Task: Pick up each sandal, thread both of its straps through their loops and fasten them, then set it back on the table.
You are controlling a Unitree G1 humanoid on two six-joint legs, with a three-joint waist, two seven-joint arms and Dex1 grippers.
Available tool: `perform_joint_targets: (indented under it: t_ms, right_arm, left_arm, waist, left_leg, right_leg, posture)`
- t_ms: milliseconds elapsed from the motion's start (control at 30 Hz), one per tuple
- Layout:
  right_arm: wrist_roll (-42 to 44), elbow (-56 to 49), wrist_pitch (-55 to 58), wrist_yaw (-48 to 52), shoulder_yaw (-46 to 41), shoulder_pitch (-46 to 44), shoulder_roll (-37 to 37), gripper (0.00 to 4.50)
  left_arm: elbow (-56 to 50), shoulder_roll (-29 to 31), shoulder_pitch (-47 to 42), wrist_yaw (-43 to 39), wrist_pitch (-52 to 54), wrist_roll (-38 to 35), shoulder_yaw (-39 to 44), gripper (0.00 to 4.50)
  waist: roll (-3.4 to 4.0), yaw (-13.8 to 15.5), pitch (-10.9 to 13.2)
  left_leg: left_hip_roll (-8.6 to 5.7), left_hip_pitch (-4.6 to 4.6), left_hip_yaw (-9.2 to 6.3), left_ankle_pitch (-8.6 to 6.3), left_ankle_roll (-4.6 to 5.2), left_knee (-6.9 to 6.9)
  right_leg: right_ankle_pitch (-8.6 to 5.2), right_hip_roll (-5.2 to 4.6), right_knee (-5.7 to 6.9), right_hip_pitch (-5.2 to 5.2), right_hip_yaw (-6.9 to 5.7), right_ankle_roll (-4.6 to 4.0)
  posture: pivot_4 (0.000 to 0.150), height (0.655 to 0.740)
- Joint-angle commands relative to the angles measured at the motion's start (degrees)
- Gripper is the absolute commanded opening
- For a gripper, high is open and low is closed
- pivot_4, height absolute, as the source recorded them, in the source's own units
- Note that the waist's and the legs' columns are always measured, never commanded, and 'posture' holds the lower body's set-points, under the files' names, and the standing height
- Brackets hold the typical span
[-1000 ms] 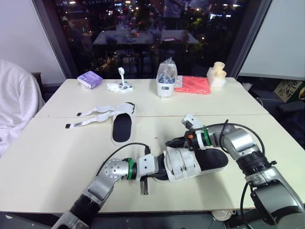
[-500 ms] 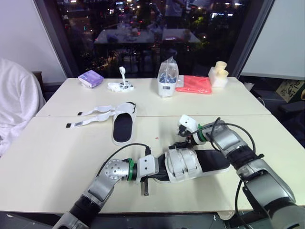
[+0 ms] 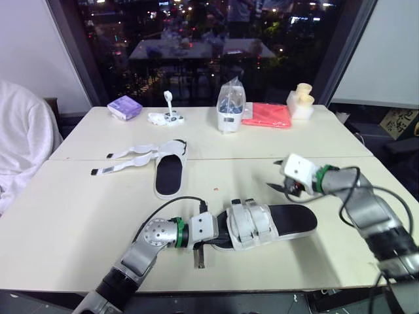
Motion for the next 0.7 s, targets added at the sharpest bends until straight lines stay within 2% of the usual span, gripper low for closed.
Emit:
perform_joint_targets:
  t_ms: [33,233,433,700]
  right_arm:
    - [-7.55,-0.78,-20.41,-6.27,-1.95,2.81,-5.76,3.46]
    - [-16.99,5.88,-44.19,-15.12,-0.24,4.29,-9.57,3.46]
    - [-26.52,13.76,-56.66,-24.11,2.00,-1.38,-7.55,3.46]
    - [-41.15,17.92,-68.48,-36.40,6.11,-7.98,-4.41,3.46]
  left_arm:
    - [4.81,0.83,1.73,-1.07,1.48,3.60,-3.05,0.00]
    - [6.82,0.45,0.26,-1.58,0.16,3.92,-3.16,0.00]
    - [8.15,1.06,-1.52,-1.72,-1.32,3.84,-1.68,0.00]
    - [2.07,4.73,-3.14,-4.17,2.99,-1.30,3.11,0.00]
  waist:
    - [-0.01,-0.05,0.01]
    - [-0.04,0.01,0.02]
    - [-0.04,-0.03,0.02]
    - [-0.08,-0.73,0.07]
  left_leg:
    - [0.00,0.03,0.03,0.00,0.00,0.01]
    - [0.05,0.17,0.03,0.02,-0.04,0.03]
    - [0.04,0.19,0.04,0.04,-0.04,0.07]
    - [0.10,0.14,0.07,0.07,-0.09,0.04]
  right_leg:
    - [-0.07,0.01,0.02,0.01,0.02,0.11]
    - [-0.11,0.09,0.04,0.16,0.07,0.15]
    - [-0.10,0.09,0.05,0.20,0.13,0.12]
    - [-0.11,0.19,0.15,0.01,0.22,0.11]
  posture:
    - [0.150,0.7400]
    - [0.150,0.7400]
    - [0.150,0.7400]
    - [0.150,0.7400]
